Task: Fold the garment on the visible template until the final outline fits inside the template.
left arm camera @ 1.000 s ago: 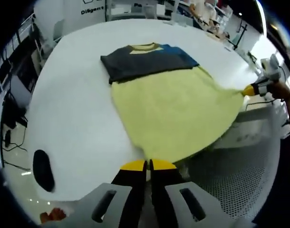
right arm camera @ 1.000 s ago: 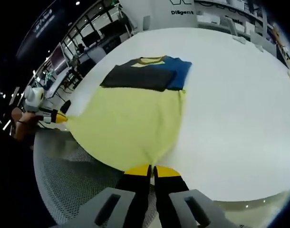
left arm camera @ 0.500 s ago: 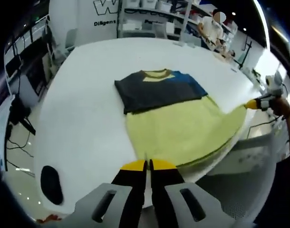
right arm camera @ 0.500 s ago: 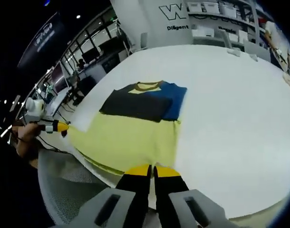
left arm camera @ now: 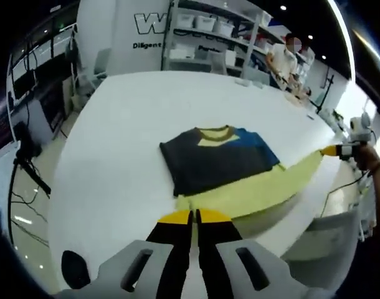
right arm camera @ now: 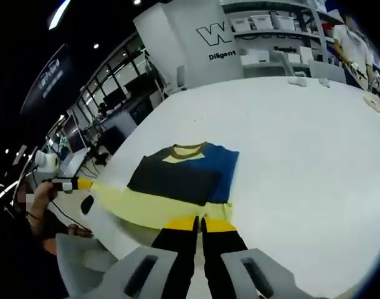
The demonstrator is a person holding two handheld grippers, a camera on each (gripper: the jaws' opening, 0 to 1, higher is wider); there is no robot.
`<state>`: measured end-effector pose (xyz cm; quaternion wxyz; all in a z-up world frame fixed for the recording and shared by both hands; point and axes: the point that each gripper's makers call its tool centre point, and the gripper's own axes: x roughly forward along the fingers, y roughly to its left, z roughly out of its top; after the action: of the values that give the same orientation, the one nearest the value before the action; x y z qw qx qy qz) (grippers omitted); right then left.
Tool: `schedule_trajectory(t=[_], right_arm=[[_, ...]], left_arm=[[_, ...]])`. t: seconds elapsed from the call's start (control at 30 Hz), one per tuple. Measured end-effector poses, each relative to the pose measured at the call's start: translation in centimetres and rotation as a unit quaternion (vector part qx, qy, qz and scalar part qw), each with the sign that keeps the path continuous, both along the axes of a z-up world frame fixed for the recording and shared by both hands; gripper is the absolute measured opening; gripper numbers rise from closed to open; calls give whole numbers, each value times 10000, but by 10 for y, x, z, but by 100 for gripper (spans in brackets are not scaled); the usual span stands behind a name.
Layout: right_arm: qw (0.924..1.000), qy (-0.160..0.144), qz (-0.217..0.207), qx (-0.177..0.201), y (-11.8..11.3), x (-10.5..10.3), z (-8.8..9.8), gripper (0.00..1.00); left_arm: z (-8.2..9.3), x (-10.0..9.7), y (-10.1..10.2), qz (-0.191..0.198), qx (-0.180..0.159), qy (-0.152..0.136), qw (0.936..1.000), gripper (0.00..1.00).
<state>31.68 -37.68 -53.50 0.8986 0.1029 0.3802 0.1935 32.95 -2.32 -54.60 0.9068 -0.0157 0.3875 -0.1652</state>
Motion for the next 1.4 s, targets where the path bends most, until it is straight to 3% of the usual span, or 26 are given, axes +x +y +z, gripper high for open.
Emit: schedule_trajectory(t=[0.43, 0.73, 0.9, 1.07, 1.4], right_arm=[[9990, -348, -247, 134, 0, 63, 19, 0], [9972, -544, -467, 204, 0, 103, 28, 0], [9966, -590, -529, 237, 0, 127, 25, 0], [9961, -537, -629, 297, -1, 152, 9, 0], [9957, -220, -866, 263, -3, 186, -39, 0]], left_arm=[[22, 69, -2, 165, -64, -399, 9990, 0], [23, 113, -4, 193, -8, -506, 9985, 0], [14, 134, 3, 421, -41, -462, 9980, 0], [0, 151, 6, 538, 15, -403, 9977, 0], [-55, 187, 6, 610, 144, -33, 9980, 0]])
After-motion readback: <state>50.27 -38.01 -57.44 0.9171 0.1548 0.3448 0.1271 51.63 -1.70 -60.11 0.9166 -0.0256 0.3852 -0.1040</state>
